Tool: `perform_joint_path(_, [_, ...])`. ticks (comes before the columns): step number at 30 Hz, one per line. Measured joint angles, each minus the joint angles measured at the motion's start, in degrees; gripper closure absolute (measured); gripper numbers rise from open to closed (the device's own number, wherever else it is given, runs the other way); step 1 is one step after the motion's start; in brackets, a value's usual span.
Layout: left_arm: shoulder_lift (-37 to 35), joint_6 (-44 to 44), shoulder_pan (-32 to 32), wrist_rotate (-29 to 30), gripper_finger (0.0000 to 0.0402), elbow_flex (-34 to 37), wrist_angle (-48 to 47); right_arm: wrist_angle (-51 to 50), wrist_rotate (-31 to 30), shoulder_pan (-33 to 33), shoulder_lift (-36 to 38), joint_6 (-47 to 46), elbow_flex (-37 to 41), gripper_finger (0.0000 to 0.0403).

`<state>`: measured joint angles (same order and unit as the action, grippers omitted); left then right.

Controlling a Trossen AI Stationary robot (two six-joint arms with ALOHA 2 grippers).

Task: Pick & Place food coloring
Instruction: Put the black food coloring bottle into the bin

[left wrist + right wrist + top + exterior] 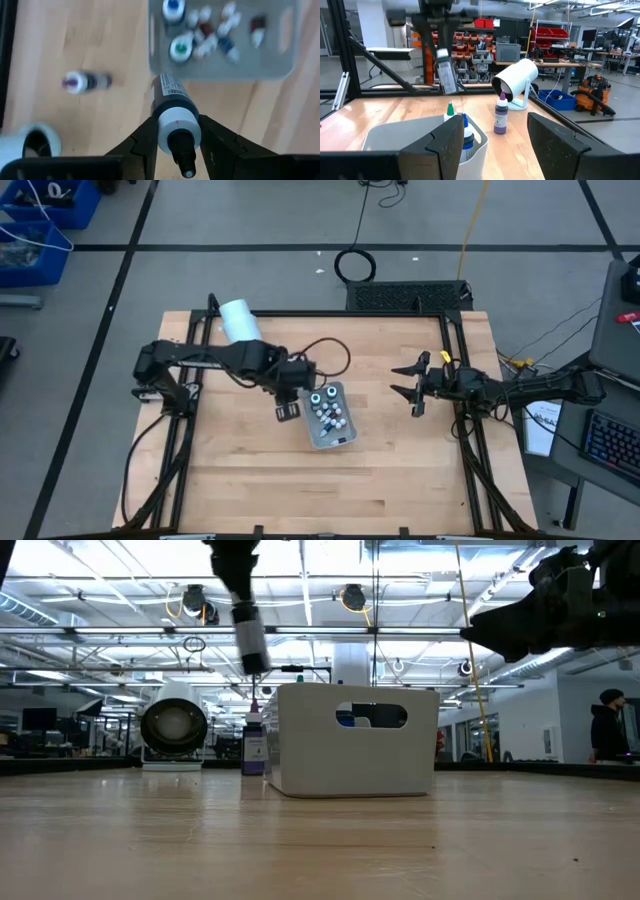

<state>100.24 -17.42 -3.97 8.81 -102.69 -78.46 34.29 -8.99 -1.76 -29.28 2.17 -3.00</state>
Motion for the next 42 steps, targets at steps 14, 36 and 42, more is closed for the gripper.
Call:
perform_joint_path(14, [1.6, 2.4, 0.5, -6.2, 0.0278, -0.3, 3.8, -0.4, 0.0, 0.0, 0.0, 0.0, 0.0, 0.0197])
perform_joint_path(36, [10.4, 6.9, -1.8, -12.3, 0.0278, -1.0, 8.2, 0.6, 0.0, 0.0, -1.2, 0.1, 0.0, 0.0197])
perform_joint_path(42, [11.1, 7.3, -0.3, -12.9, 0.0278, -1.0, 8.0, 0.3, 0.0, 0.0, -1.3, 0.3, 0.0, 0.0197])
